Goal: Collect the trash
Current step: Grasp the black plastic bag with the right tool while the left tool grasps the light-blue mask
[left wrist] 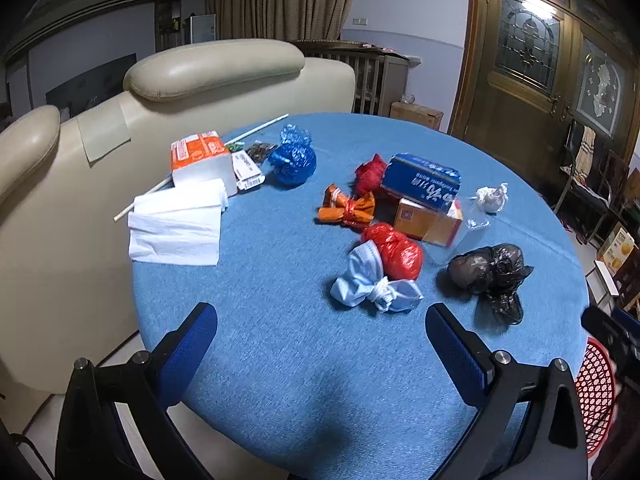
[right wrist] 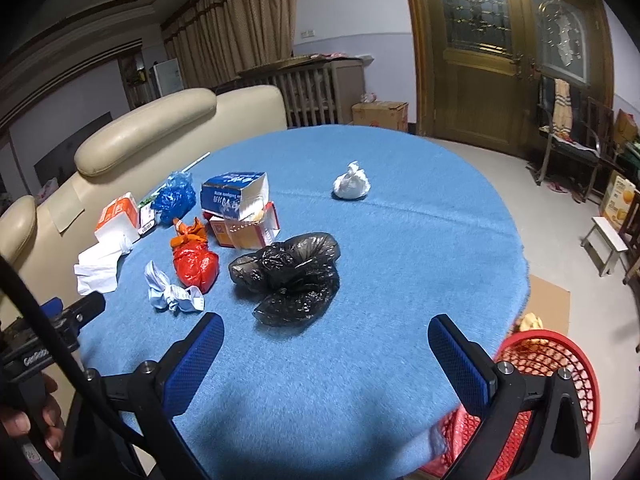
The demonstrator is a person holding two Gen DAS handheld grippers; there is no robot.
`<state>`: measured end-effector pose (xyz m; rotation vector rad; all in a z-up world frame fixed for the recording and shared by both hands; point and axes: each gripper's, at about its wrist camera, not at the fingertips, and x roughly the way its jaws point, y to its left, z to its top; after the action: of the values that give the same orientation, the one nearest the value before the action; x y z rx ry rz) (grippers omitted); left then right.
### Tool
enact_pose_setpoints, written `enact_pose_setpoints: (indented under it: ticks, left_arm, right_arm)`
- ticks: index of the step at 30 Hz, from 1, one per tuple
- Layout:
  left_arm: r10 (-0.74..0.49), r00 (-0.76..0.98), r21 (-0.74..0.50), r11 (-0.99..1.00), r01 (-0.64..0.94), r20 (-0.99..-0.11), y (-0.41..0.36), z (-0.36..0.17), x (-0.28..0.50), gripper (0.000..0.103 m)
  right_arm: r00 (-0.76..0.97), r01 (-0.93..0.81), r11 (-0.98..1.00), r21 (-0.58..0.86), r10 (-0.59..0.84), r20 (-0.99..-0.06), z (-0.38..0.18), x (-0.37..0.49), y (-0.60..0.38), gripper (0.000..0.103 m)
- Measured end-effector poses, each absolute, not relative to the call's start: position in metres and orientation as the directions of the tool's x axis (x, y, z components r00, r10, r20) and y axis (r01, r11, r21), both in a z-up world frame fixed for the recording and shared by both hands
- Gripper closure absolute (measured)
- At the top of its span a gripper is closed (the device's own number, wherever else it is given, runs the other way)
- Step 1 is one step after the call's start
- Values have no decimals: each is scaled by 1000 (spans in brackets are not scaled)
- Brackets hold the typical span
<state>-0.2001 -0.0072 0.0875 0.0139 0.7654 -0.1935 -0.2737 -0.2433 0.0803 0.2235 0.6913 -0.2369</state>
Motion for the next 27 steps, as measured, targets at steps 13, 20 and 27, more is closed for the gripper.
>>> enact_pose_setpoints:
  ticks: [13,20,27]
  left_arm:
    - [-173,661,-79,982,169,-730,-1,63,-181,0]
    - [-188,647,-91,979,180,-739,-9,59,-169,0]
    - [-189,644,-83,978,192,-741,-22,57,-153,0]
  right_arm:
    - [635,285,920,268,29,-772,30,-159,-269,0]
    - [593,362,868,341,68,-802,18,-131,-279,0]
    - [568,305,896,324,103,-817,3,-116,-270,35]
